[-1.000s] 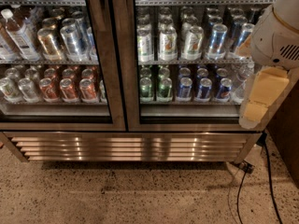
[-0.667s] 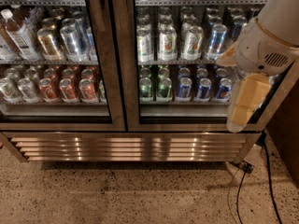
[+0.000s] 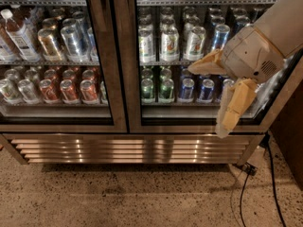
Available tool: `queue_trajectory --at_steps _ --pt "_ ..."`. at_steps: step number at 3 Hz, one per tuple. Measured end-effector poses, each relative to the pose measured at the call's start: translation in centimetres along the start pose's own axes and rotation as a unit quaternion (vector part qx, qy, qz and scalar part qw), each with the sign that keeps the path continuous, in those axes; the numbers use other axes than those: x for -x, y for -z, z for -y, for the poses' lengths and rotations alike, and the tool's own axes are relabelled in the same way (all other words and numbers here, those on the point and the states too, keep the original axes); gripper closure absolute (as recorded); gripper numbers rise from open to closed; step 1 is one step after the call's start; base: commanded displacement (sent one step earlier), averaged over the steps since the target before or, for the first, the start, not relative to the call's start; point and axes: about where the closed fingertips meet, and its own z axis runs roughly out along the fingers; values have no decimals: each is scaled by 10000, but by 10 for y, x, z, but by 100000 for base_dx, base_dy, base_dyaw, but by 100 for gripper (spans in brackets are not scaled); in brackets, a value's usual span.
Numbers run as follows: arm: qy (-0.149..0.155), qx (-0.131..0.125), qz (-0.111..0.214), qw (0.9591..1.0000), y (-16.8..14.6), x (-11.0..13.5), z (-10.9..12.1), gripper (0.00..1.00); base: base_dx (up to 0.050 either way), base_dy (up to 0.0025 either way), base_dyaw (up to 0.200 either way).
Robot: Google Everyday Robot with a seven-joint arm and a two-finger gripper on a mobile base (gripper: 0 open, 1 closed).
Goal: Open left fridge door
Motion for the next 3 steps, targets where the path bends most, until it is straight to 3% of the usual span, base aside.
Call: queue_trajectory --at_steps 1,2,3 --pt "0 0 1 10000 0 0 0 0 0 0 0" --pt "215 204 634 9975 -8 7 1 0 0 0 0" --pt "649 614 1931 9771 -16 20 0 0 0 0 0"
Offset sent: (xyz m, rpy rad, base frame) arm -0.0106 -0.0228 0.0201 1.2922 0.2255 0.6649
